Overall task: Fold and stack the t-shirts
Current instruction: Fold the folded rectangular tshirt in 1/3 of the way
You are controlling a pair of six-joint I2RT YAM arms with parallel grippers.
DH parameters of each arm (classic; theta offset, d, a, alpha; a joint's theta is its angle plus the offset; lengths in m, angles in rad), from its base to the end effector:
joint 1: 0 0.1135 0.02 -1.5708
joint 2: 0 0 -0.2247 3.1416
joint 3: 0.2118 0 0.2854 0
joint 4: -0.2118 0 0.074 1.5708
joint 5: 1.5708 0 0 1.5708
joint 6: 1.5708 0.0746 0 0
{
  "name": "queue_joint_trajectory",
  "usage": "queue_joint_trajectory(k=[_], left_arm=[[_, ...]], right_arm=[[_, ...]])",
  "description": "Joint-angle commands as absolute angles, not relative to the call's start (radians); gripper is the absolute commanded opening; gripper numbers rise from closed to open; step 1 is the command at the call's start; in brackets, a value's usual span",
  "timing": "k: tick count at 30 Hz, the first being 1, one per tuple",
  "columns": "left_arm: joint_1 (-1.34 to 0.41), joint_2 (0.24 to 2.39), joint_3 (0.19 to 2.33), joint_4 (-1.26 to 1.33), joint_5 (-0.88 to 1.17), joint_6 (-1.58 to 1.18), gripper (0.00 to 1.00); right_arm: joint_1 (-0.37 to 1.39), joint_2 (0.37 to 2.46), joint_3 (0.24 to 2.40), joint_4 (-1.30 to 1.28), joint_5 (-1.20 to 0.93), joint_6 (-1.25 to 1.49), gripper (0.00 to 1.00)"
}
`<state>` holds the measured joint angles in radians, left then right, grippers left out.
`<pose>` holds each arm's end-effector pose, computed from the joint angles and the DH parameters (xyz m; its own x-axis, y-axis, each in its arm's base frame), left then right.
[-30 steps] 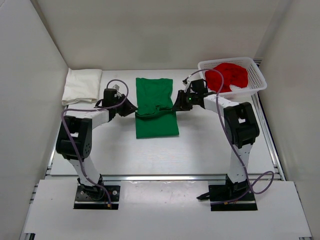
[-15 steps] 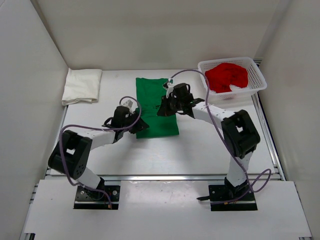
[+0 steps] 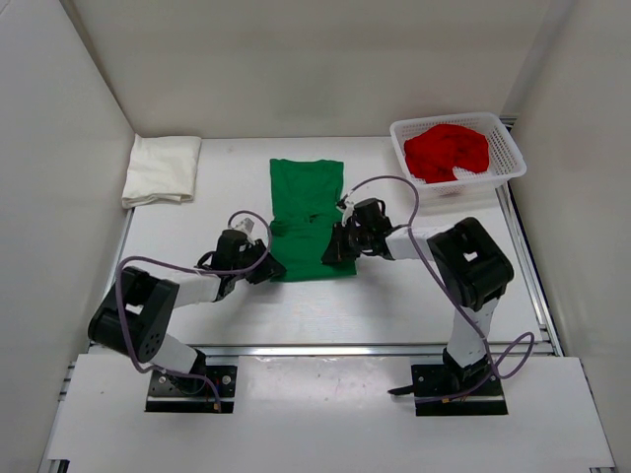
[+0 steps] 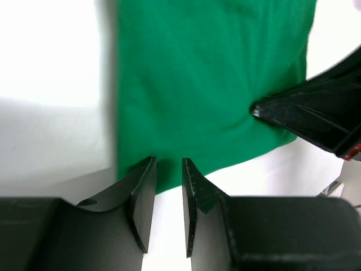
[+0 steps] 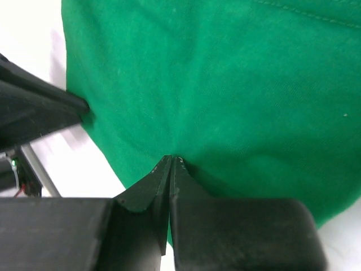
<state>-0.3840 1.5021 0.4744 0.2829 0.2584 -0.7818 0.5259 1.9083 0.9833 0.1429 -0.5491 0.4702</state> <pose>0.2780 -0.1329 0.0308 -0.8239 -0.4018 -0.3997 -0.0621 0.7651 -0.6409 0.3332 0.2384 0.0418 -0.8825 -0.0654 -0.4658 -0.3910 0.6523 0.6493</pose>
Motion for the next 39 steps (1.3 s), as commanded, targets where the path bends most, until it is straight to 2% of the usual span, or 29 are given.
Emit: queue_joint_trajectory(k=[1, 4, 7, 11, 17, 20, 28, 31, 33, 39], left_arm=[[-0.374, 1.408, 0.437, 0.203, 0.268, -0.756, 0.36], [-0.357, 1.284, 0.463, 0.154, 0.247, -0.765, 0.38], [-0.362, 1.276, 0.533, 0.158, 0.248, -0.778, 0.39], [-0.362, 1.416, 0.662, 0.172, 0.256, -0.77, 0.38], [-0.255, 1.757, 0.852, 0.199, 0.387, -0.804, 0.28], [-0.21, 1.839, 0.912, 0.207, 0.406, -0.808, 0.26], [-0.164, 1.933, 0.994, 0.241, 0.414, -0.83, 0.29], [-0.158, 1.873, 0.931, 0.32, 0.472, -0.883, 0.33], [-0.16, 1.752, 0.858, 0.344, 0.466, -0.887, 0.35], [-0.199, 1.447, 0.672, 0.22, 0.296, -0.78, 0.39]], right_arm=[[0.532, 1.816, 0.927, 0.164, -0.545, 0.468, 0.0], [0.519, 1.702, 0.876, 0.179, -0.548, 0.478, 0.0], [0.508, 1.64, 0.819, 0.216, -0.591, 0.505, 0.02], [0.494, 1.612, 0.775, 0.224, -0.614, 0.505, 0.0], [0.472, 1.563, 0.684, 0.279, -0.634, 0.534, 0.0], [0.459, 1.546, 0.647, 0.301, -0.621, 0.535, 0.0], [0.406, 1.577, 0.525, 0.396, -0.635, 0.578, 0.0], [0.417, 1.556, 0.518, 0.382, -0.621, 0.565, 0.0], [0.417, 1.517, 0.522, 0.365, -0.62, 0.56, 0.0], [0.431, 1.439, 0.551, 0.33, -0.595, 0.549, 0.0]])
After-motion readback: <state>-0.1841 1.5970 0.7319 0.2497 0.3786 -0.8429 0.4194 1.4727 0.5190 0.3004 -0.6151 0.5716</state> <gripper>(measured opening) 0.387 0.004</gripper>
